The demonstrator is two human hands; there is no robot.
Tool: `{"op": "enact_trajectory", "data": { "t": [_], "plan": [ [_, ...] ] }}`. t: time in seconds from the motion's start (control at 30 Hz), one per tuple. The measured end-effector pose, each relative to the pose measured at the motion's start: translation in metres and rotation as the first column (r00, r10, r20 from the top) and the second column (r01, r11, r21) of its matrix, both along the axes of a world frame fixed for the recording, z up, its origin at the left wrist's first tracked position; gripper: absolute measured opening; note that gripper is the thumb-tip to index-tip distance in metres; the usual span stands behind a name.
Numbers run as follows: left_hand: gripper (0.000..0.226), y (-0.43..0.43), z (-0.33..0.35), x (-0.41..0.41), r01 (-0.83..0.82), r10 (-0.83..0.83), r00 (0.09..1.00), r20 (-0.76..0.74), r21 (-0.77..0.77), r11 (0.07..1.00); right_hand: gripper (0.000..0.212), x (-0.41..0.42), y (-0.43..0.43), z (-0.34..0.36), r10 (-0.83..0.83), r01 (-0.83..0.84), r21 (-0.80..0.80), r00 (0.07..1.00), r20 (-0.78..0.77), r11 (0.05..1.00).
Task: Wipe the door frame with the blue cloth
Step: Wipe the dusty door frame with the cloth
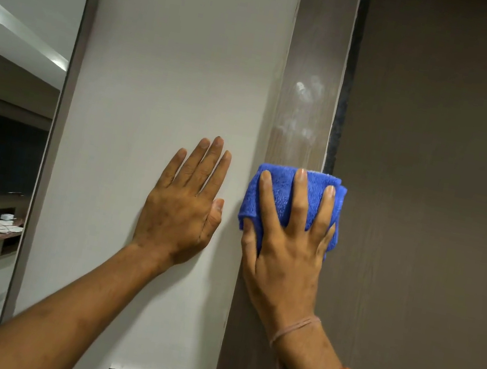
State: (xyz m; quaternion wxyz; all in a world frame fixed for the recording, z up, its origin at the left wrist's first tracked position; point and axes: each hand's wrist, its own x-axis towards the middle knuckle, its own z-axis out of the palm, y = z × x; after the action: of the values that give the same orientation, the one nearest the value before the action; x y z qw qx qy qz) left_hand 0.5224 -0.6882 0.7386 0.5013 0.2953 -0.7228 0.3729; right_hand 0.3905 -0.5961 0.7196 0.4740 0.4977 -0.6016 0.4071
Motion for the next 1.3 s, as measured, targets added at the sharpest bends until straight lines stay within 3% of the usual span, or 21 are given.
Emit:
{"op": "enact_trajectory", "data": {
  "t": [0.2, 0.5, 0.8, 1.1, 1.3],
  "plan": [
    [0.064, 0.014, 0.043, -0.010, 0.162, -0.161, 0.978, -0.131, -0.001, 0.987, 0.060, 0.003, 0.006, 0.000, 0.035, -0.036, 0.019, 0.999, 0.035, 0.999],
    [0.062, 0.004, 0.060, -0.023, 0.061, -0.066, 0.990, -0.126, -0.043, 0.997, 0.056, 0.000, -0.001, 0.006, 0.022, -0.021, -0.044, 1.000, 0.016, 0.999],
    [0.061, 0.004, 0.058, -0.021, 0.050, -0.053, 0.993, -0.110, -0.028, 0.998, 0.057, 0.001, -0.004, 0.090, 0.029, -0.030, -0.070, 0.999, -0.014, 0.997],
    [0.064, 0.003, 0.069, -0.018, 0.043, -0.044, 0.997, -0.067, -0.012, 0.999, 0.056, -0.002, -0.002, 0.059, 0.043, -0.044, -0.043, 0.999, -0.021, 0.998],
    [0.063, 0.002, 0.075, -0.022, 0.031, -0.032, 0.996, -0.085, -0.012, 0.999, 0.057, -0.001, -0.007, 0.118, 0.056, -0.057, -0.091, 0.998, -0.017, 0.994]
  ]
}}
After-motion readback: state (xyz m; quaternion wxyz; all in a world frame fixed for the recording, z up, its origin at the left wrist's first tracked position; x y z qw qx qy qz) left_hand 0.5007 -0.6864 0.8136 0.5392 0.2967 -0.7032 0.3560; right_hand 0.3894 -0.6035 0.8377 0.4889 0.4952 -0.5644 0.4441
